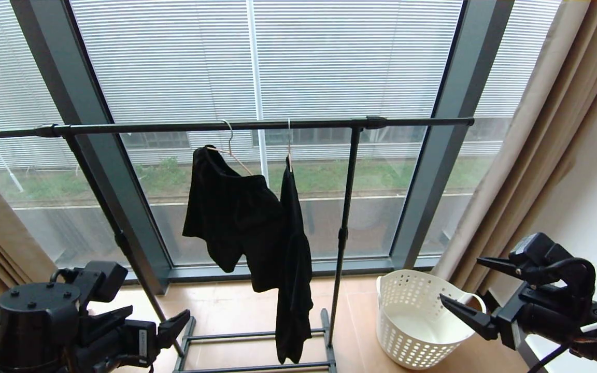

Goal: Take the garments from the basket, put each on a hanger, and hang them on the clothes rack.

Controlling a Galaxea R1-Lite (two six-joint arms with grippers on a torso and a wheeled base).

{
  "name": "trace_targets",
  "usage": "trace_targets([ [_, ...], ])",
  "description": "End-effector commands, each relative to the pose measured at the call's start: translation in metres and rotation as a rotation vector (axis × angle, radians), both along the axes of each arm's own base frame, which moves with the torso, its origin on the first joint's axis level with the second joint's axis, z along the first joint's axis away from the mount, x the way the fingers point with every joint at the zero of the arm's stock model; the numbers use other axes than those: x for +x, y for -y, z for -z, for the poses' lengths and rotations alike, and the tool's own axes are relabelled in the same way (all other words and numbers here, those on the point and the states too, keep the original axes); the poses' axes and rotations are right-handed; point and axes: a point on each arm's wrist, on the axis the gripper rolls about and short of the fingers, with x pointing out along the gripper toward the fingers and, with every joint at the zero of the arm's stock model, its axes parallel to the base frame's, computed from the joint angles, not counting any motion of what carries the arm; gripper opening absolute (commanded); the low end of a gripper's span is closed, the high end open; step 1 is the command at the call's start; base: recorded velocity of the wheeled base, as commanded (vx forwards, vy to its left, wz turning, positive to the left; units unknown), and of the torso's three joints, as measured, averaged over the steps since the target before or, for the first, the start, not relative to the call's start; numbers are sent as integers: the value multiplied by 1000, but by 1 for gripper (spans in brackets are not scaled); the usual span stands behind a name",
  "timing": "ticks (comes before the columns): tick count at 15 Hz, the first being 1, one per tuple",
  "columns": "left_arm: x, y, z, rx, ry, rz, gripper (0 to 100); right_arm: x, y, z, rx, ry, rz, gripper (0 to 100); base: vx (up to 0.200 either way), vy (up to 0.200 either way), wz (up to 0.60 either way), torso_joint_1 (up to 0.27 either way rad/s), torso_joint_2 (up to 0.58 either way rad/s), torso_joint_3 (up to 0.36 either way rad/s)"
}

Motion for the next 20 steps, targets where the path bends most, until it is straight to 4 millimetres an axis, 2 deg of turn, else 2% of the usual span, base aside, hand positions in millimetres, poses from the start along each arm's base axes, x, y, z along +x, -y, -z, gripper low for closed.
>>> trace_targets([
  [1,-27,-8,8,-34,-42,-13,100,-18,3,19,-19,-85,-13,100,0,0,0,0,0,0],
  [4,-43,-13,5,-116,-91,-71,100,-35,7,33,-38,-149,-15,100,0,0,0,0,0,0],
  [6,-55,-17,5,-81,-126,-56,100,-46,18,41,-33,-203,50,100,0,0,0,0,0,0],
  [10,-79,-27,8,-44,-206,-58,100,-67,28,38,-3,-267,141,100,0,0,0,0,0,0],
  [12,-84,-29,8,-43,-209,-58,100,-72,30,38,-23,-277,170,100,0,0,0,0,0,0],
  [15,-110,-37,9,-36,-218,-18,100,-98,34,36,26,-317,213,100,0,0,0,0,0,0],
  [16,-117,-40,4,-78,-133,3,100,-113,35,35,44,-303,204,100,0,0,0,0,0,0],
  [18,-121,-42,1,-82,-78,19,100,-132,38,35,51,-267,192,100,0,0,0,0,0,0],
  [20,-128,-45,-2,-91,1,48,100,-161,44,39,75,-166,203,100,0,0,0,0,0,0],
])
